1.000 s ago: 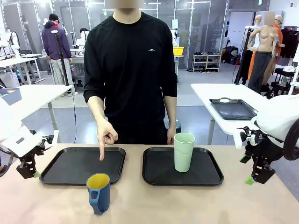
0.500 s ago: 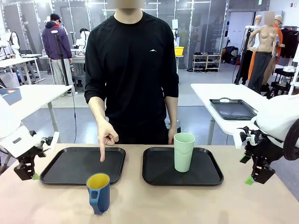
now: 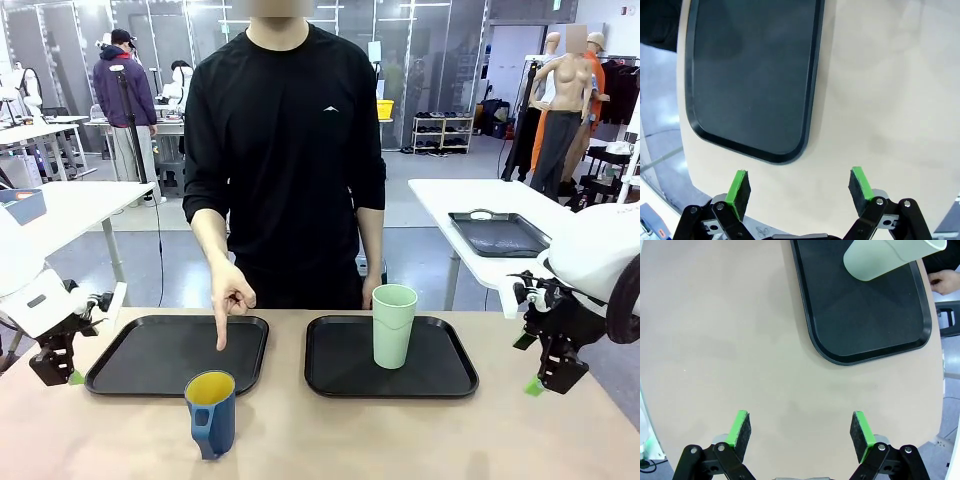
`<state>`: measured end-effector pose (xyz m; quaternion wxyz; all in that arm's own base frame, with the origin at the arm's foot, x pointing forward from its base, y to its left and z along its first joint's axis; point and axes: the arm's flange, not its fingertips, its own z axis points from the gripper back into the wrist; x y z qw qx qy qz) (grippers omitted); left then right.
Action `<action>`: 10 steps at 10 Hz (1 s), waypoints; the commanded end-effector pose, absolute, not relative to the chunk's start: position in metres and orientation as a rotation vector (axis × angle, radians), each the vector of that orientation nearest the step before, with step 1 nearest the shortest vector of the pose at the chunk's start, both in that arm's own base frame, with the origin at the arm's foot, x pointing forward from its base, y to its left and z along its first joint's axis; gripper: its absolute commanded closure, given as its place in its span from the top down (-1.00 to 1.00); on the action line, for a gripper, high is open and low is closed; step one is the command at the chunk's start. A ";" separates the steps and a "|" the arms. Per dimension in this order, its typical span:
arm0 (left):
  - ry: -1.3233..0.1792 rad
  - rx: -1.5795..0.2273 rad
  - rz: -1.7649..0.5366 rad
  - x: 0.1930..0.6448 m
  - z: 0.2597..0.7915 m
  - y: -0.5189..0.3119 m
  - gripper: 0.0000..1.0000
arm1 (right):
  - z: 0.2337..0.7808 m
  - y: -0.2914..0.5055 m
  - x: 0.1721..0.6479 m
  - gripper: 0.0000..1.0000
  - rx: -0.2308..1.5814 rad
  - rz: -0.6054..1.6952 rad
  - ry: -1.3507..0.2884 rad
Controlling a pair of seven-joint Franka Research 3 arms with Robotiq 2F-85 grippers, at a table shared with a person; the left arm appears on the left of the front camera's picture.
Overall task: Sort and store the cups by type.
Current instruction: Pick up the Handle plastic cup and place it into the empty Flat Tray.
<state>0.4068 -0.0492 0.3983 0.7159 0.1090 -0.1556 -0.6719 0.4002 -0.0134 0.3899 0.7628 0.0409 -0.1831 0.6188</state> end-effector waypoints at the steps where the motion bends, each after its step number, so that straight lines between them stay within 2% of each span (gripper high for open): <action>1: -0.484 0.227 -1.647 0.399 0.392 -0.059 1.00 | 0.388 -0.013 0.401 1.00 0.076 1.335 -0.392; 3: -0.606 0.142 -1.776 0.395 0.383 -0.063 1.00 | 0.388 -0.013 0.401 1.00 0.076 1.335 -0.392; 5: -0.593 0.048 -1.771 0.396 0.365 -0.058 1.00 | 0.388 -0.013 0.401 1.00 0.076 1.335 -0.392; 7: -0.636 -0.130 -1.772 0.397 0.352 -0.051 1.00 | 0.388 -0.013 0.401 1.00 0.076 1.335 -0.392; 10: -0.822 -0.421 -1.707 0.400 0.331 -0.041 1.00 | 0.388 -0.013 0.401 1.00 0.076 1.335 -0.392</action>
